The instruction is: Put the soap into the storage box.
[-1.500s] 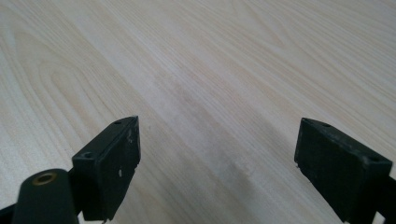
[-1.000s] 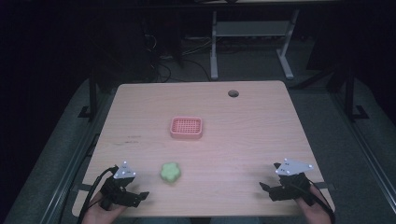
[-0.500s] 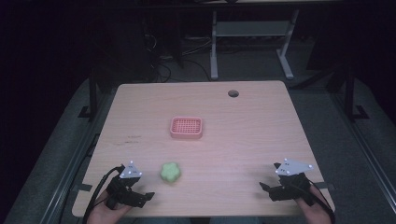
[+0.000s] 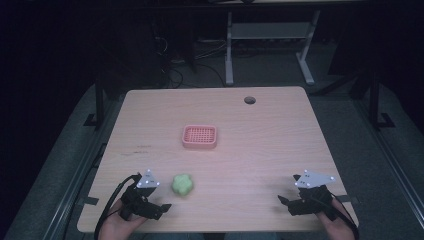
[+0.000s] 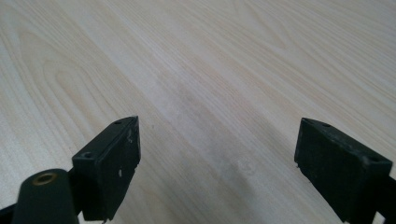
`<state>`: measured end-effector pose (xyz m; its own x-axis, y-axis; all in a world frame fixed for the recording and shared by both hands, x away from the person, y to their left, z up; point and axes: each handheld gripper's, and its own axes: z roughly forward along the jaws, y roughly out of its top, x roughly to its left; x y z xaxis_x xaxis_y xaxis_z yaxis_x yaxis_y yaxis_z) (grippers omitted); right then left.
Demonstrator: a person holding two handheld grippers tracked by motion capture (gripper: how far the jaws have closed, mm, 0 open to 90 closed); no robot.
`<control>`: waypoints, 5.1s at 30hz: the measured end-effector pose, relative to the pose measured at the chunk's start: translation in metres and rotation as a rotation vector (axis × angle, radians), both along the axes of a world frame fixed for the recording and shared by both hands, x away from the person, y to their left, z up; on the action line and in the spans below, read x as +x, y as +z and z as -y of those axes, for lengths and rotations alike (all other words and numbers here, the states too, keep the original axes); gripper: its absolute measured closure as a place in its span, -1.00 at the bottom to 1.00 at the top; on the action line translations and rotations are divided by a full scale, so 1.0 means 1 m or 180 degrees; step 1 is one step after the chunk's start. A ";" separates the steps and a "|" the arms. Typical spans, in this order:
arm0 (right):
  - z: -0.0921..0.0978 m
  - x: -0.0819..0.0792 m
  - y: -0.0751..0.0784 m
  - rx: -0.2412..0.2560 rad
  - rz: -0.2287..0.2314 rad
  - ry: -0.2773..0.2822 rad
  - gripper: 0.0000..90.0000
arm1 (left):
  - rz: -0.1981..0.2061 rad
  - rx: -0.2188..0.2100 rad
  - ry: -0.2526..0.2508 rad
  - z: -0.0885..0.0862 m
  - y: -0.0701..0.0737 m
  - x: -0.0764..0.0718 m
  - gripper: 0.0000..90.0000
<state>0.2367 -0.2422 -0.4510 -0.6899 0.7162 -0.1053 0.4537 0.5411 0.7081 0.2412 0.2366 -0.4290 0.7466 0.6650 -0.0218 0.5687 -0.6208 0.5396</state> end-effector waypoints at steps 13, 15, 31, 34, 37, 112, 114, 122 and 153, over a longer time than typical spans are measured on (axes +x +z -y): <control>0.001 0.000 0.000 0.0021 0.0002 0.0000 -0.69 | 0.0003 0.0061 -0.0111 0.022 0.009 0.014 -0.59; 0.001 0.000 0.000 0.0019 0.0004 0.0002 -0.69 | -0.0009 0.0071 -0.0107 0.026 0.010 0.017 -0.59; 0.001 -0.001 0.001 0.0032 0.0008 0.0008 -0.69 | -0.0096 0.0238 -0.0029 0.044 0.016 0.036 -0.59; 0.001 -0.001 0.002 0.0039 0.0004 0.0011 -0.69 | -0.0127 0.0239 -0.0008 0.047 0.015 0.039 -0.59; 0.001 -0.001 0.001 0.0040 0.0002 0.0013 -0.69 | -0.0139 0.0227 -0.0005 0.049 0.014 0.042 -0.59; 0.001 -0.002 0.003 0.0057 0.0033 0.0018 -0.69 | -0.0473 0.0583 0.0194 0.078 -0.013 0.066 -0.41; 0.001 -0.002 0.003 0.0065 0.0030 0.0012 -0.69 | -0.0464 0.0585 0.0204 0.079 -0.013 0.066 -0.41; 0.001 -0.002 0.003 0.0066 0.0027 0.0014 -0.69 | -0.0415 0.0535 0.0197 0.078 -0.008 0.066 -0.41; 0.001 0.000 0.002 0.0073 0.0029 0.0027 -0.69 | -0.0398 0.0398 0.0201 0.078 0.013 0.082 -0.41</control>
